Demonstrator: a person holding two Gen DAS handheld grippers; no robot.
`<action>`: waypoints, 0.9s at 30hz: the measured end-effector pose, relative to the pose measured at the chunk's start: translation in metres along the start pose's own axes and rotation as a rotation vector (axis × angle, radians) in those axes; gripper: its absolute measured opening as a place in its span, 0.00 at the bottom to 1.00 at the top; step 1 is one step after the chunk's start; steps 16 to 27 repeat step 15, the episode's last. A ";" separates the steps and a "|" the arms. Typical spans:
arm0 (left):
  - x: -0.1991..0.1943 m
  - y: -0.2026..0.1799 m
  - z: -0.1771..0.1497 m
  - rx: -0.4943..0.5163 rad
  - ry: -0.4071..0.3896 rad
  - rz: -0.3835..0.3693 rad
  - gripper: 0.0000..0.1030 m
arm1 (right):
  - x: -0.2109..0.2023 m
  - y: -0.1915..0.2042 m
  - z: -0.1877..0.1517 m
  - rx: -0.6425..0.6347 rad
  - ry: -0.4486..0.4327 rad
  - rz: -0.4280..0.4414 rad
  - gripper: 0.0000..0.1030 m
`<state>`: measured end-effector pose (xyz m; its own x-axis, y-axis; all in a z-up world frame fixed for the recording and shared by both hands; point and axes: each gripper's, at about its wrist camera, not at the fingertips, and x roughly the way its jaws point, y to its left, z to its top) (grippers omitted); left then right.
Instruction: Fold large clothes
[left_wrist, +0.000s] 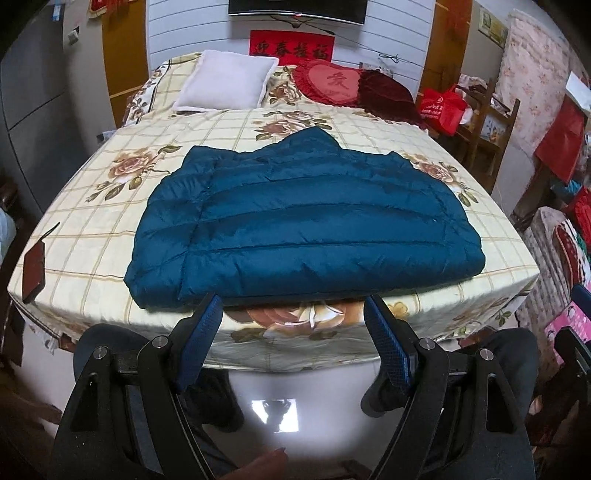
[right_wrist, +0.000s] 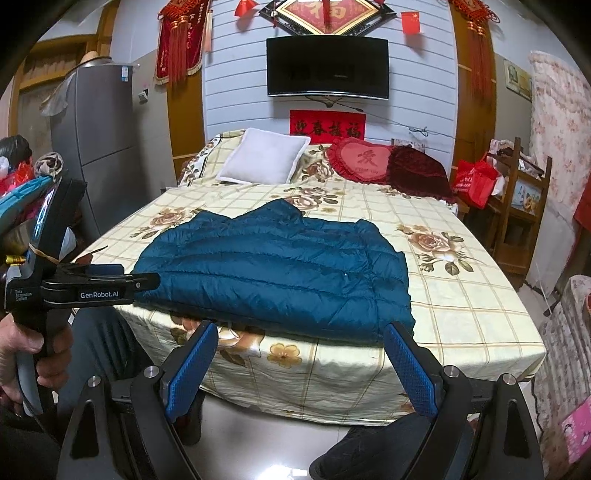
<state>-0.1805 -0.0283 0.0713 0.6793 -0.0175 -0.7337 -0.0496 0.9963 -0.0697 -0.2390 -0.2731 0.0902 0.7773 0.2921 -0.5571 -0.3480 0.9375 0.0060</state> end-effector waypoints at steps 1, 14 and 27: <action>0.000 -0.001 0.000 0.002 0.000 0.000 0.77 | -0.001 0.000 0.000 0.001 0.000 0.001 0.87; -0.004 -0.006 -0.005 0.010 -0.017 -0.021 0.77 | 0.001 -0.001 0.000 0.003 0.000 0.007 0.87; -0.004 -0.006 -0.006 0.011 -0.018 -0.022 0.77 | 0.001 -0.001 0.000 0.004 0.000 0.007 0.87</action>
